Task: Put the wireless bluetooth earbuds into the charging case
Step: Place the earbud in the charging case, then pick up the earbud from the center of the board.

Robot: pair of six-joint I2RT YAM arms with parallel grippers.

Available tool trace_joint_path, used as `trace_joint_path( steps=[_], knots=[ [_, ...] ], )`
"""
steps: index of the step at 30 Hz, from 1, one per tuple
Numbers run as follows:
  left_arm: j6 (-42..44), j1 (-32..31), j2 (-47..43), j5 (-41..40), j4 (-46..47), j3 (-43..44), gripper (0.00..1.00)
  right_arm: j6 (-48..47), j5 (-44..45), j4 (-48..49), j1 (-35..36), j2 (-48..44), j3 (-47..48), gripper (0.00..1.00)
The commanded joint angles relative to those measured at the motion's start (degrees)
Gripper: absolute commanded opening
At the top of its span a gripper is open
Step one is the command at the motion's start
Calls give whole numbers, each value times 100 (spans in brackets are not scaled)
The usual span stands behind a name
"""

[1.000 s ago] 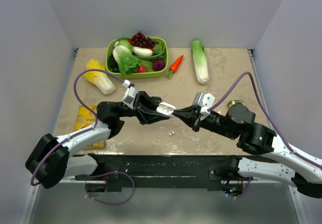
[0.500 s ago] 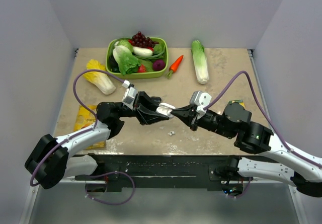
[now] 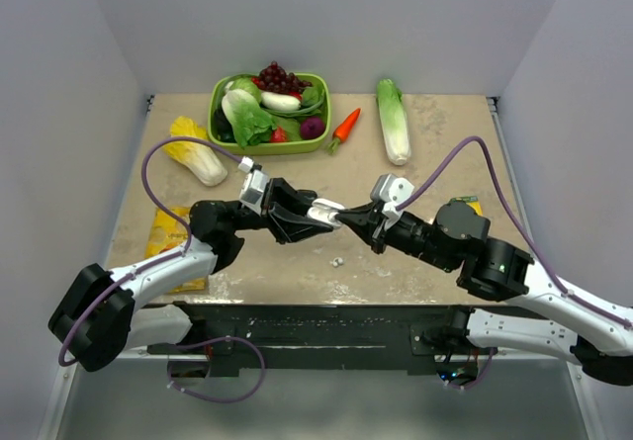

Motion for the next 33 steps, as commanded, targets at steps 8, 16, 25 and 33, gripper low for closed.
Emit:
trace_joint_path(
  steps=[8, 16, 25, 33],
  knots=[
    [309, -63, -186, -332, 3501, 89, 0, 420, 256, 308, 88, 131, -43, 0],
    [591, -63, -230, -525, 3298, -166, 0, 920, 853, 510, 88, -492, 10, 54],
    [767, -63, -502, -1157, 3096, -877, 0, 1596, 3481, 309, 71, -1155, -709, 57],
    [827, -142, -1337, -1553, 2414, -1677, 0, 3310, 2455, 360, -456, 201, -1870, 55]
  ],
)
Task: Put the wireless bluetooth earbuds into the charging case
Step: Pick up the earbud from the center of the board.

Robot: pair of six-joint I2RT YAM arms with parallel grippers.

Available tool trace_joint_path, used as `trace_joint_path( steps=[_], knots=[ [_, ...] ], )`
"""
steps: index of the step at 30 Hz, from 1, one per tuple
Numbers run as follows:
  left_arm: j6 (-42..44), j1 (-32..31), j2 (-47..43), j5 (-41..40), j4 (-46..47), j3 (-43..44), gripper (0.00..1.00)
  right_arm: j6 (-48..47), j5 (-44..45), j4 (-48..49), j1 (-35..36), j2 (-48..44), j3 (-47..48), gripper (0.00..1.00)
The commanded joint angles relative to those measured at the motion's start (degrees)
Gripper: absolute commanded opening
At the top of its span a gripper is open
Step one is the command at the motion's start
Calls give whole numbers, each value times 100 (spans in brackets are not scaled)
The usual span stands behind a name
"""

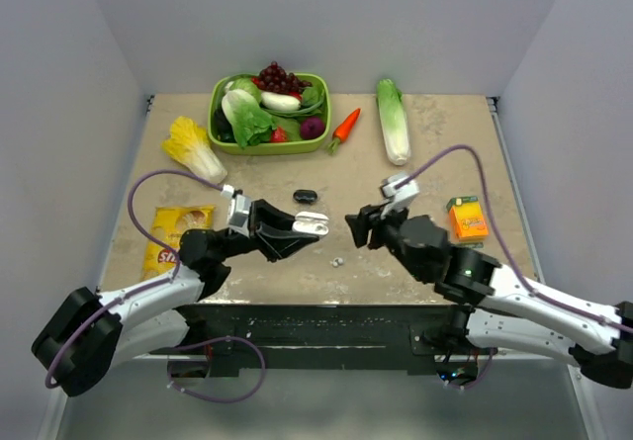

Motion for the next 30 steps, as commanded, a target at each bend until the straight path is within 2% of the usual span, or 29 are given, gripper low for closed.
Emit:
trace_joint_path(
  steps=[1, 4, 8, 13, 16, 20, 24, 27, 28, 30],
  knots=[
    [389, -129, -581, -434, 2259, -242, 0, 984, -631, 111, -543, 369, -705, 54],
    [635, -287, -1064, -688, 1678, -400, 0, 993, -1405, 471, -992, 913, -856, 49],
    [741, -463, -1469, -883, 1615, -751, 0, 949, -1987, 892, -1003, 1836, -882, 47],
    [653, -525, -1645, -936, 1554, -936, 0, 835, -2120, 1043, -1029, 2812, -716, 47],
    [670, -560, -1724, -980, 1501, -998, 0, 843, -2067, 1044, -1064, 3102, -715, 40],
    [714, -604, -1716, -989, 1448, -1033, 0, 940, -1979, 1026, -1064, 3007, -882, 28],
    [750, -621, -1655, -980, 1457, -1042, 0, 1019, -1865, 956, -1064, 2743, -1093, 24],
    [750, -639, -1628, -980, 1466, -1033, 0, 1045, -2040, 842, -1064, 2699, -1198, 13],
    [750, -639, -1619, -980, 1466, -1033, 0, 1045, -2102, 789, -1055, 2708, -1242, 3],
    [758, -639, -1610, -980, 1448, -1042, 0, 1063, -2278, 797, -1020, 2664, -1304, 0]
  ],
)
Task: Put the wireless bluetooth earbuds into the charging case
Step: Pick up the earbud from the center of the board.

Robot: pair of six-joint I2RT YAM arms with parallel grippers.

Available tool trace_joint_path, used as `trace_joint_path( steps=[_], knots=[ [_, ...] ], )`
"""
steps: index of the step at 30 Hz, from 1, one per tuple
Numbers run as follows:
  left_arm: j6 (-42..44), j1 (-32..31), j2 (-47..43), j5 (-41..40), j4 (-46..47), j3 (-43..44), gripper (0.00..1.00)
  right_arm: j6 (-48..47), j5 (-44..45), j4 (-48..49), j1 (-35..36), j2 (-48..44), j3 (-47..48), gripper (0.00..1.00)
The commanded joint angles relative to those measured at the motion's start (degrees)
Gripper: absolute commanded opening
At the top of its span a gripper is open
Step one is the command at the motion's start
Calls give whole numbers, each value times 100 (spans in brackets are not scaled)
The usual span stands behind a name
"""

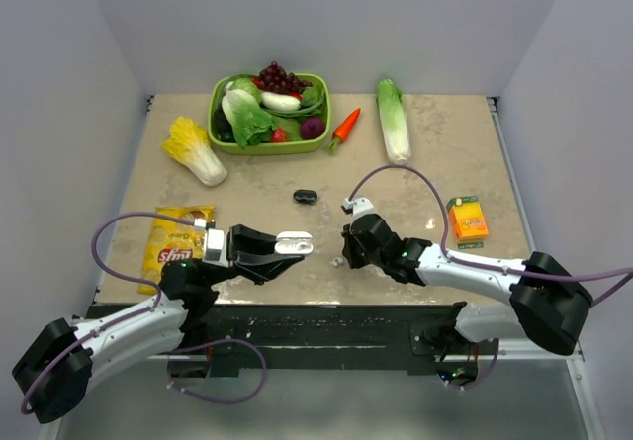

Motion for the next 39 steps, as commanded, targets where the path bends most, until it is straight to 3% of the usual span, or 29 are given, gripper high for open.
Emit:
trace_joint_path(
  steps=[1, 7, 39],
  knots=[
    [229, -49, 33, -114, 1332, -17, 0, 104, -302, 52, 83, -107, -209, 0],
    [221, -119, 173, -158, 1446, -61, 0, 191, -381, 174, 541, 340, -209, 0],
    [361, -260, 218, -281, 1262, -87, 0, 174, 383, 465, 383, 1729, 616, 0]
  ],
)
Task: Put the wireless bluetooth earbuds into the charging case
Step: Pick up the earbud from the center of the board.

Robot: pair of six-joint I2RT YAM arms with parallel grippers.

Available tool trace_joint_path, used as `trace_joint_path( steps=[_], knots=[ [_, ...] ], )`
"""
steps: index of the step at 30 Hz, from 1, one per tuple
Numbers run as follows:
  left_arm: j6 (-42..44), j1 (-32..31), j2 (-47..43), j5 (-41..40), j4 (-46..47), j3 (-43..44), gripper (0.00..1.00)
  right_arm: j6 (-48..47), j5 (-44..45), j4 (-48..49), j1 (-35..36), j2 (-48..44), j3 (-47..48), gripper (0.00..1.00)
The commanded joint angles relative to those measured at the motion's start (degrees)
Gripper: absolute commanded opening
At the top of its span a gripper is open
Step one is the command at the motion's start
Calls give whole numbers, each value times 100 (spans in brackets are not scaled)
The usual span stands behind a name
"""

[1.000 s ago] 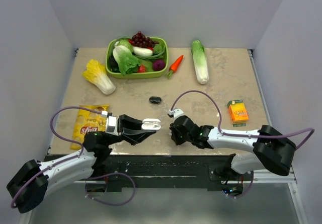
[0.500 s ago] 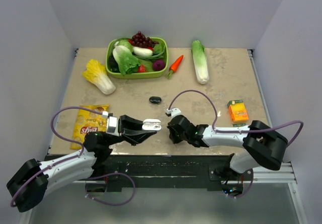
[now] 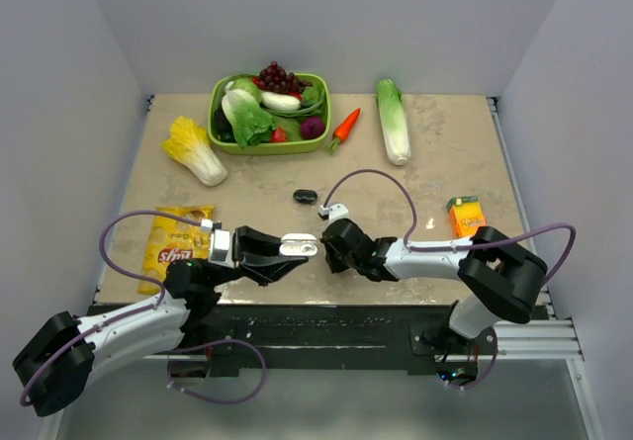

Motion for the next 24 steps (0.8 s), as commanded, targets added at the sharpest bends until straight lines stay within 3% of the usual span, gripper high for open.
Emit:
trace_joint_path(
  steps=[1, 5, 9, 13, 18, 24],
  knots=[
    [215, -35, -7, -133, 1264, -63, 0, -53, 287, -105, -111, 225, 217, 0],
    [189, -44, 45, -115, 1308, -63, 0, -220, 50, -9, -146, 121, 305, 3],
    [197, -52, 37, -98, 1308, -72, 0, -256, -30, 159, -138, -476, 68, 27],
    [197, -70, 72, -106, 1361, -72, 0, -299, 32, -16, -138, -1197, -29, 41],
    [145, -70, 195, -89, 1493, -63, 0, -388, 364, -263, -146, -1724, 15, 45],
    [118, -96, 195, -98, 1519, -80, 0, -414, 577, -597, -515, -1717, -99, 41]
  ],
)
